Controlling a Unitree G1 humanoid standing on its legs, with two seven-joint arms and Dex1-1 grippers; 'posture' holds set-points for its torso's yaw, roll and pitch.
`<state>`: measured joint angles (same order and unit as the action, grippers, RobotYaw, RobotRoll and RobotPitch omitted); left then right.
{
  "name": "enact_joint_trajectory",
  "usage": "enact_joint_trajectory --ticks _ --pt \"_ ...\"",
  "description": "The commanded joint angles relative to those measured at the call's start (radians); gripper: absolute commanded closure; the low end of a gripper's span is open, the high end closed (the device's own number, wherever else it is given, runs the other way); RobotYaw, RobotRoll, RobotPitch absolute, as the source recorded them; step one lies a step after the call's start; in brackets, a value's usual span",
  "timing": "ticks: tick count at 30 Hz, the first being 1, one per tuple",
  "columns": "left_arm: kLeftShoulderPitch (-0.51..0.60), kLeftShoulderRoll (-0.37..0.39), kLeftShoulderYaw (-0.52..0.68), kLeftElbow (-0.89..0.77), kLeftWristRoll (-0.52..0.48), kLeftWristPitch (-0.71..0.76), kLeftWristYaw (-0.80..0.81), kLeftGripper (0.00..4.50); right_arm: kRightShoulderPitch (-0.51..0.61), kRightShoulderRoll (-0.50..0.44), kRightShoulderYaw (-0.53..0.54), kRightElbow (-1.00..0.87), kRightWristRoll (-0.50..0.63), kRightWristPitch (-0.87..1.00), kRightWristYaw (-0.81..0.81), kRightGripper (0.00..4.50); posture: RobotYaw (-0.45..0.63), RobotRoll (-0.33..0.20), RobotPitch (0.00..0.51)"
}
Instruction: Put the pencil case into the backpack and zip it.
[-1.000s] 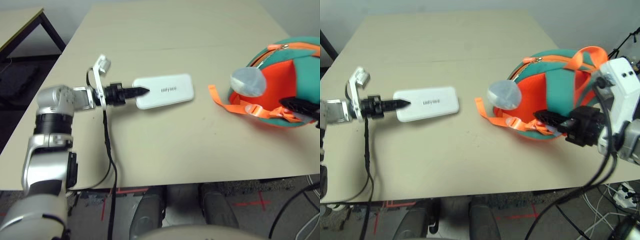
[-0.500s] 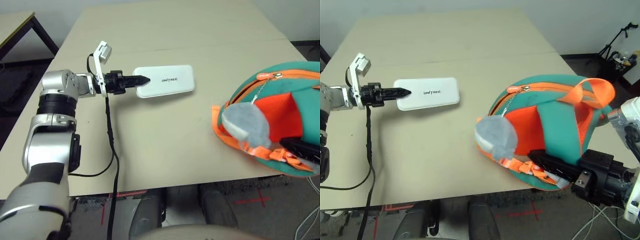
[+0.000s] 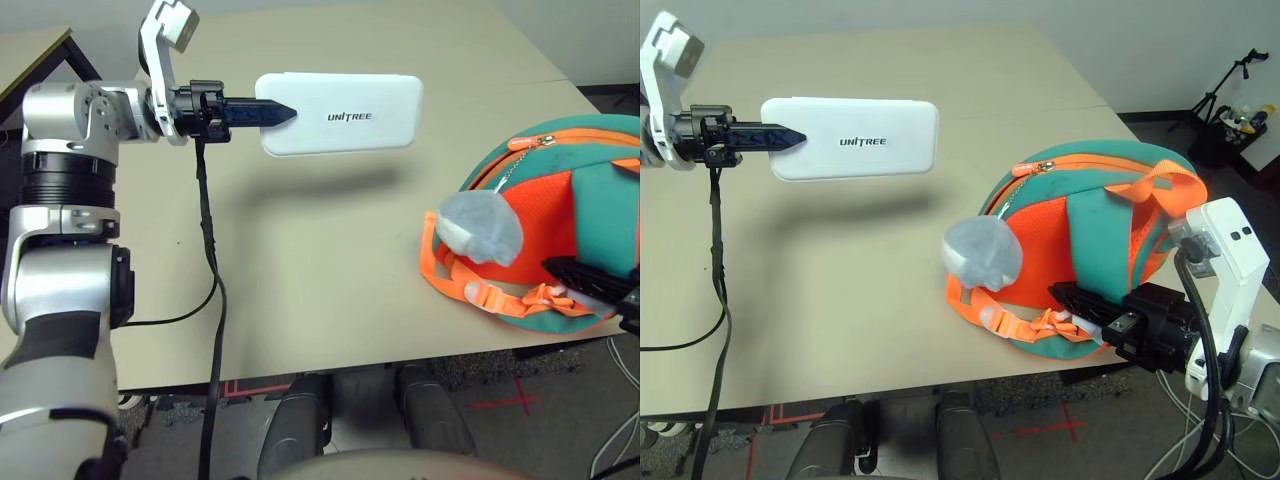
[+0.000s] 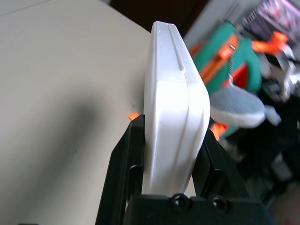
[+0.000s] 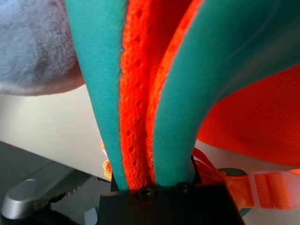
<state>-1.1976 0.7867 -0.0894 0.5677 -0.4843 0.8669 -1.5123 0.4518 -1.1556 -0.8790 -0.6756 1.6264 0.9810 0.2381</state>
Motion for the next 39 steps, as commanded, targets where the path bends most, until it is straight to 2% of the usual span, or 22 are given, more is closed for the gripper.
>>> enact_joint_trajectory --ticks 1,8,18,22,26,31,35,39 --pt "-0.005 -0.041 -0.025 -0.013 0.031 -0.121 -0.055 3.09 -0.014 0.005 0.025 0.001 -0.022 0.016 0.015 4.39 -0.13 0.000 0.126" --pt "0.013 -0.106 -0.092 -0.018 0.024 -0.163 -0.102 3.09 -0.040 0.009 0.021 -0.001 -0.023 0.023 0.010 4.39 -0.15 0.000 0.123" --pt "-0.052 -0.149 -0.239 0.029 -0.061 -0.185 -0.102 3.09 -0.083 -0.004 0.037 0.020 -0.040 0.044 0.021 4.39 -0.17 0.000 0.132" --pt "-0.076 -0.171 -0.282 0.052 -0.059 -0.214 -0.102 3.09 -0.099 -0.005 0.047 0.025 -0.042 0.050 0.023 4.39 -0.17 0.000 0.137" --pt "-0.131 -0.234 -0.332 0.123 -0.021 -0.307 -0.102 3.09 -0.118 -0.008 0.064 0.029 -0.043 0.054 0.026 4.39 -0.17 0.000 0.140" --pt "-0.227 -0.313 -0.359 0.169 -0.068 -0.330 -0.102 3.09 -0.137 -0.005 0.082 0.031 -0.047 0.058 0.025 4.39 -0.17 0.000 0.140" --pt "-0.252 -0.354 -0.391 0.160 -0.095 -0.327 -0.102 3.09 -0.150 -0.002 0.096 0.035 -0.057 0.056 0.025 4.39 -0.18 0.000 0.137" --pt "-0.263 -0.432 -0.405 0.188 -0.040 -0.359 -0.102 3.09 -0.167 0.003 0.112 0.038 -0.062 0.053 0.021 4.39 -0.18 0.000 0.136"
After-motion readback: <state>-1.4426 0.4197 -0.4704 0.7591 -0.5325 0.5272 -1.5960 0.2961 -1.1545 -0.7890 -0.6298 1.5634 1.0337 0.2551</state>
